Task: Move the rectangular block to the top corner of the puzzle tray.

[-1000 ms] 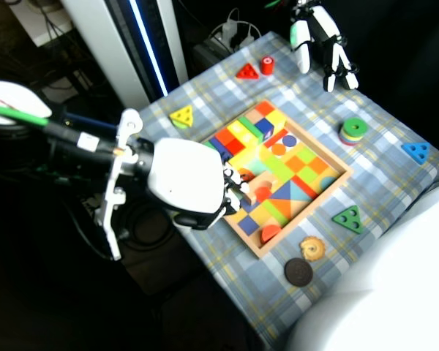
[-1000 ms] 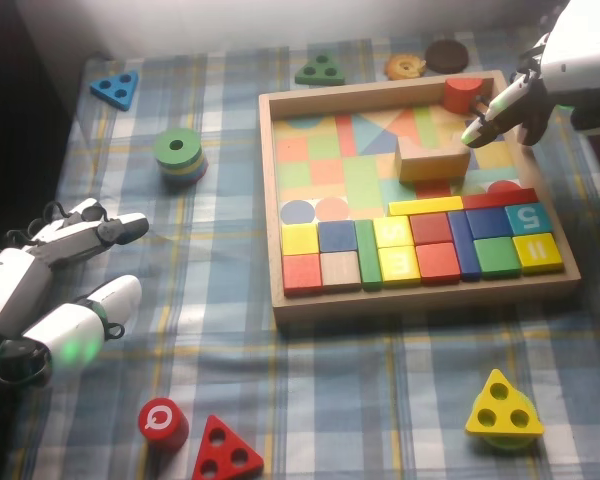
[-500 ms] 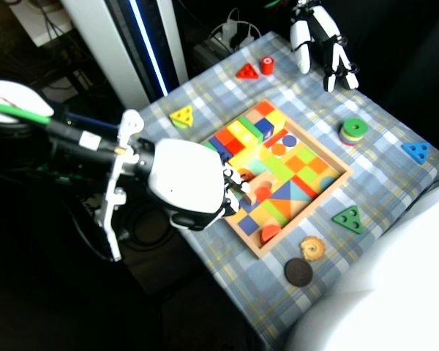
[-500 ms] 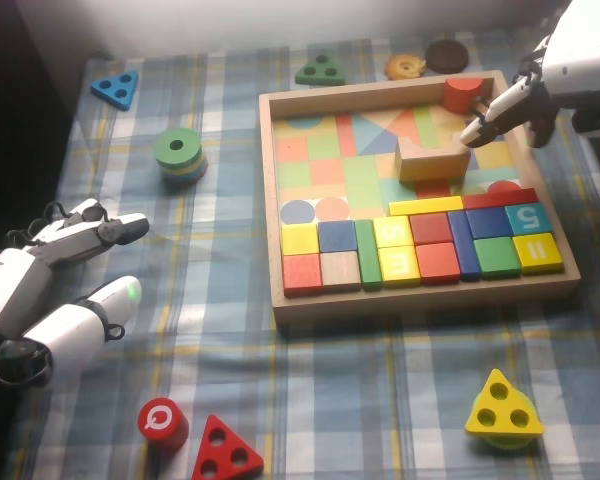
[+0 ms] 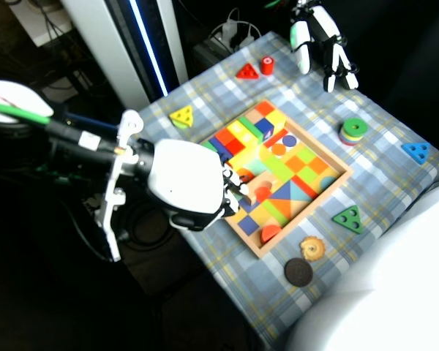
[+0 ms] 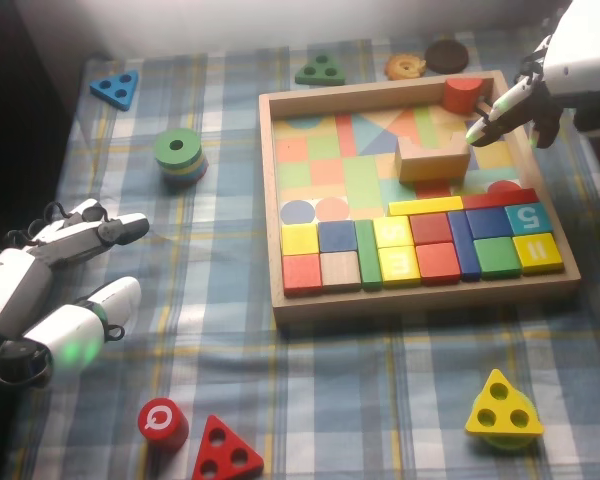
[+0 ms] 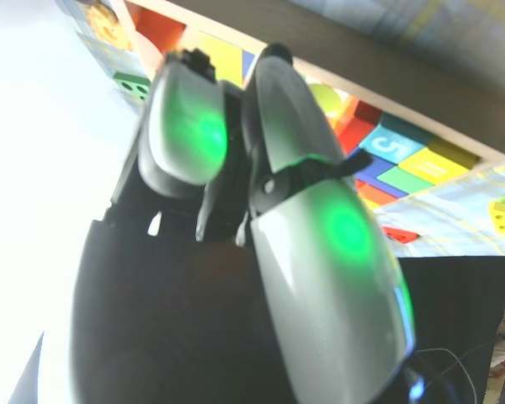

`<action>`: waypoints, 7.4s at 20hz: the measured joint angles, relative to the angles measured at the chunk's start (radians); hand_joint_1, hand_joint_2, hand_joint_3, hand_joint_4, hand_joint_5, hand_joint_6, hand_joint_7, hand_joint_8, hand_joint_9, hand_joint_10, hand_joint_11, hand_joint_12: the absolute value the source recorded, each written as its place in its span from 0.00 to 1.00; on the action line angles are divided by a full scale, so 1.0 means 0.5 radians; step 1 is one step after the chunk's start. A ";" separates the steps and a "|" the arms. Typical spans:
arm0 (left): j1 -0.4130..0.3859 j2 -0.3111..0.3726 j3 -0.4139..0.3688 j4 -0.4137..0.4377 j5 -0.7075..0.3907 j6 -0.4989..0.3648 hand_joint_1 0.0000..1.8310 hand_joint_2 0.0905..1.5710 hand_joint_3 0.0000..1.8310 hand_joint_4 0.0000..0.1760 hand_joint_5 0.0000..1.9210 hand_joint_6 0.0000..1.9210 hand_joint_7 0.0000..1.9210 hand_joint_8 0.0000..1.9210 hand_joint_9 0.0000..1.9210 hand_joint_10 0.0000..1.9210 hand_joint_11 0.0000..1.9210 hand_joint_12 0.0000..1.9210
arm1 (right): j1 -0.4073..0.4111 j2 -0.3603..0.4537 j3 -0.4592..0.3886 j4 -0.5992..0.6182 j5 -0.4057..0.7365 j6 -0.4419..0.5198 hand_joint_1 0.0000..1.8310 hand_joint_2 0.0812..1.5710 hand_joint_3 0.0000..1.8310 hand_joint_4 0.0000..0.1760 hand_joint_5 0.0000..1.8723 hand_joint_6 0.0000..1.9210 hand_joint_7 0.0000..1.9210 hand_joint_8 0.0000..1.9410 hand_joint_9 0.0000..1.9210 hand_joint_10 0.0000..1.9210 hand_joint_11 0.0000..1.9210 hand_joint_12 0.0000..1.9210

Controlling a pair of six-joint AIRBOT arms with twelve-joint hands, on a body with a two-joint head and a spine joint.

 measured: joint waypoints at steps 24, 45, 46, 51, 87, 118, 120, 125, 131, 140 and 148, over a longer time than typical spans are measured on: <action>0.000 0.000 0.000 0.004 0.005 0.000 0.38 0.86 0.00 0.41 0.30 0.00 0.09 0.00 0.05 0.00 0.00 0.00 | 0.111 0.071 -0.124 -0.026 -0.029 -0.005 0.38 0.73 0.00 0.43 0.21 0.00 0.41 0.01 0.27 0.19 0.02 0.85; -0.011 -0.001 0.007 0.015 0.059 0.000 0.38 0.87 0.00 0.36 0.30 0.00 0.09 0.00 0.06 0.00 0.00 0.00 | 0.146 0.038 -0.098 -0.172 -0.005 -0.001 0.87 0.74 0.00 0.00 0.31 0.00 0.70 1.00 0.77 1.00 0.81 1.00; -0.013 0.000 0.007 0.021 0.054 0.000 0.40 0.86 0.00 0.38 0.31 0.00 0.09 0.00 0.06 0.00 0.00 0.00 | 0.146 0.021 -0.092 -0.175 -0.001 -0.001 0.87 0.74 0.00 0.00 0.30 0.00 0.68 1.00 0.77 1.00 0.81 1.00; -0.014 0.000 0.015 0.018 0.056 0.000 0.41 0.86 0.00 0.31 0.31 0.00 0.09 0.00 0.05 0.00 0.00 0.00 | 0.146 -0.011 -0.066 -0.197 0.011 0.000 0.91 0.72 0.00 0.00 0.29 0.00 0.58 1.00 0.75 1.00 0.79 1.00; -0.014 0.001 0.027 0.047 0.086 0.001 0.39 0.87 0.00 0.48 0.30 0.00 0.08 0.00 0.05 0.00 0.00 0.00 | 0.072 -0.152 0.010 -0.240 -0.027 -0.047 0.83 0.74 0.01 0.10 0.30 0.00 0.69 1.00 0.79 1.00 0.80 1.00; -0.021 0.005 0.027 0.046 0.105 0.000 0.37 0.87 0.00 0.45 0.30 0.00 0.09 0.00 0.06 0.00 0.00 0.00 | -0.010 -0.055 0.044 -0.307 -0.184 0.001 0.84 0.66 0.13 0.00 0.29 0.00 0.73 1.00 0.81 1.00 0.84 1.00; -0.021 0.005 0.027 0.045 0.105 0.000 0.37 0.87 0.00 0.53 0.29 0.00 0.08 0.00 0.06 0.00 0.00 0.00 | -0.011 -0.054 0.060 -0.312 -0.205 0.001 0.84 0.67 0.12 0.00 0.28 0.00 0.71 1.00 0.79 1.00 0.82 1.00; -0.021 0.005 0.027 0.044 0.109 0.001 0.36 0.87 0.00 0.33 0.30 0.00 0.09 0.00 0.05 0.00 0.00 0.00 | -0.017 -0.055 0.073 -0.307 -0.211 0.002 0.83 0.70 0.08 0.02 0.29 0.00 0.69 1.00 0.78 1.00 0.81 1.00; -0.021 0.005 0.027 0.045 0.115 0.000 0.36 0.87 0.00 0.50 0.29 0.00 0.08 0.00 0.05 0.00 0.00 0.00 | -0.017 -0.055 0.101 -0.307 -0.222 0.002 0.85 0.72 0.04 0.00 0.30 0.00 0.71 1.00 0.80 1.00 0.83 1.00; -0.040 0.005 0.024 0.056 0.109 0.001 0.40 0.87 0.00 0.41 0.29 0.00 0.08 0.00 0.04 0.00 0.00 0.00 | -0.001 -0.075 0.157 -0.301 -0.216 0.008 0.87 0.72 0.03 0.00 0.31 0.00 0.68 1.00 0.81 1.00 0.85 1.00; -0.044 0.005 0.025 0.056 0.098 0.001 0.39 0.88 0.00 0.33 0.30 0.00 0.08 0.00 0.04 0.00 0.00 0.00 | 0.014 -0.124 0.282 -0.378 -0.283 -0.005 0.87 0.71 0.04 0.00 0.29 0.00 0.75 1.00 0.85 1.00 0.88 1.00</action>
